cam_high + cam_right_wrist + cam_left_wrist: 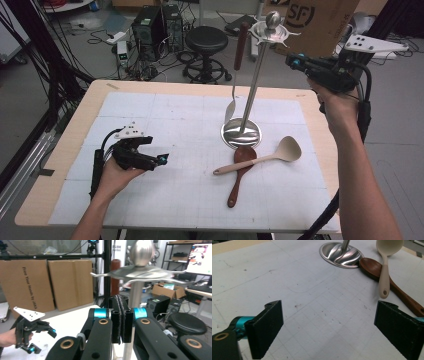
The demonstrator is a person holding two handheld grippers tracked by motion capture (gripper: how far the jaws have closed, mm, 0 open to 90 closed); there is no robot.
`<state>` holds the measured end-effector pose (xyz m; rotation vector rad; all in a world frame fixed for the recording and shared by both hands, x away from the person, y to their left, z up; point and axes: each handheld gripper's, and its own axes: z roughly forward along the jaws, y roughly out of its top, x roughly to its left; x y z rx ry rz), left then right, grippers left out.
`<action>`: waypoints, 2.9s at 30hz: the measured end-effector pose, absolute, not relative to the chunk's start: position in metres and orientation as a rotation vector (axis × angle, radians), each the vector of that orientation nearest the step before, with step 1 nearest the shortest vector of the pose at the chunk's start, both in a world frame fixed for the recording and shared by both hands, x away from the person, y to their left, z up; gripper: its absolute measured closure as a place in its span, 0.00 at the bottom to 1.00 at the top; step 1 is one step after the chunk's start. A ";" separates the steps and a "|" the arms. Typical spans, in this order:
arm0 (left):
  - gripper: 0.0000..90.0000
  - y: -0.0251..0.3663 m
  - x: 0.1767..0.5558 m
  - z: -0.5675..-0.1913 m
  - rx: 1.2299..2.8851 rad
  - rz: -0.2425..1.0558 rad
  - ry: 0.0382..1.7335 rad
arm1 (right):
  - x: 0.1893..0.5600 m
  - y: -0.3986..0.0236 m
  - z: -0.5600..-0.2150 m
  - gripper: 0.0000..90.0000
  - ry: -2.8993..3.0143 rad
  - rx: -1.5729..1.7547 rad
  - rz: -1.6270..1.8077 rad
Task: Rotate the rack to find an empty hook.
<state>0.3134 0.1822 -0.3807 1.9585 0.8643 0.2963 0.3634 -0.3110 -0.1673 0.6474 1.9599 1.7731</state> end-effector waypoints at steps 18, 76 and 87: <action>0.06 0.181 0.313 -0.381 1.961 0.305 0.868 | 0.369 -0.307 -0.154 0.99 1.955 0.638 1.738; 0.06 0.180 0.313 -0.381 1.968 0.311 0.860 | 0.370 -0.316 -0.161 0.99 1.931 0.693 1.745; 0.06 0.182 0.313 -0.381 1.965 0.313 0.858 | 0.373 -0.300 -0.154 0.99 1.956 0.642 1.712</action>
